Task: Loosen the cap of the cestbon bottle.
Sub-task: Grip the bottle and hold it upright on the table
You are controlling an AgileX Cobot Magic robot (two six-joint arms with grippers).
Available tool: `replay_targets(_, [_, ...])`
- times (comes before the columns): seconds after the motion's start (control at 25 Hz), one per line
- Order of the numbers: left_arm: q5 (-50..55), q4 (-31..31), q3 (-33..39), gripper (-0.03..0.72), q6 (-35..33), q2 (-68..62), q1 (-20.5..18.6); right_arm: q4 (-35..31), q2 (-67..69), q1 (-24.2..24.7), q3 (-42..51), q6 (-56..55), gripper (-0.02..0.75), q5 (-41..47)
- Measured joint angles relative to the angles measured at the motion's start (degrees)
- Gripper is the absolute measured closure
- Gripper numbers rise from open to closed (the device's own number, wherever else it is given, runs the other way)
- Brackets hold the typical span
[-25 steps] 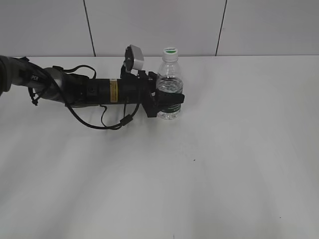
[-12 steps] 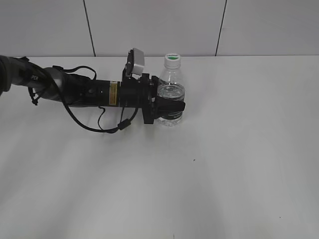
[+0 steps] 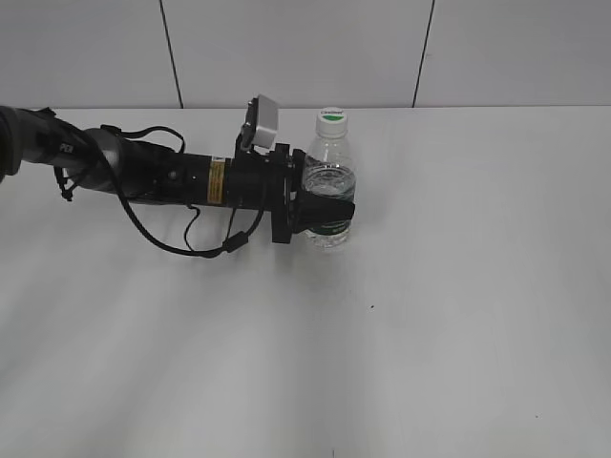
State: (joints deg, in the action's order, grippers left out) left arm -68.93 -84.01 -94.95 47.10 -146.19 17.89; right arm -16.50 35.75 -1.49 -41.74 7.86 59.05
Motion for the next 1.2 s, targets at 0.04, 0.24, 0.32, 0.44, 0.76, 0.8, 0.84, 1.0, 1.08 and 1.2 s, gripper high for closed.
replay_targets(0.04, [-0.1,-0.1,0.0,0.278,0.0,0.0,0.0,-0.8,3.0,0.0,-1.7,-0.1,0.295,0.0])
replay_targets(0.24, [-0.3,-0.1,0.0,0.278,0.1,0.0,0.0,-4.5,18.8,0.0,-9.9,-0.2,0.295,0.1])
replay_targets(0.32, [-0.3,-0.1,0.0,0.278,0.2,0.0,0.0,-6.0,24.1,0.0,-13.4,-0.2,0.295,0.1])
replay_targets(0.44, [-0.3,-0.1,0.0,0.279,0.2,0.0,0.1,-7.8,33.2,-0.3,-19.2,-0.2,0.295,1.1])
replay_targets(0.76, [-0.1,0.0,0.0,0.279,0.2,0.0,1.2,-2.2,54.0,-10.9,-41.4,-7.3,0.295,6.6])
replay_targets(0.8, [-0.1,0.0,0.0,0.279,0.2,0.0,1.5,-0.9,56.9,-12.1,-44.3,-7.9,0.295,8.2])
replay_targets(0.84, [-0.1,0.0,0.0,0.279,0.2,0.0,1.8,0.0,59.7,-13.3,-47.8,-8.5,0.295,9.2])
replay_targets(1.0, [0.0,0.1,0.0,0.279,0.2,0.0,2.5,1.6,68.9,-16.2,-59.1,-9.3,0.295,10.0])
replay_targets(1.08, [-0.1,0.1,0.0,0.279,0.2,0.0,2.5,2.2,72.5,-17.3,-62.8,-9.4,0.295,10.2])
replay_targets(1.2, [-0.1,0.1,0.0,0.279,0.2,0.0,2.4,2.9,77.4,-19.2,-67.2,-9.2,0.295,10.3])
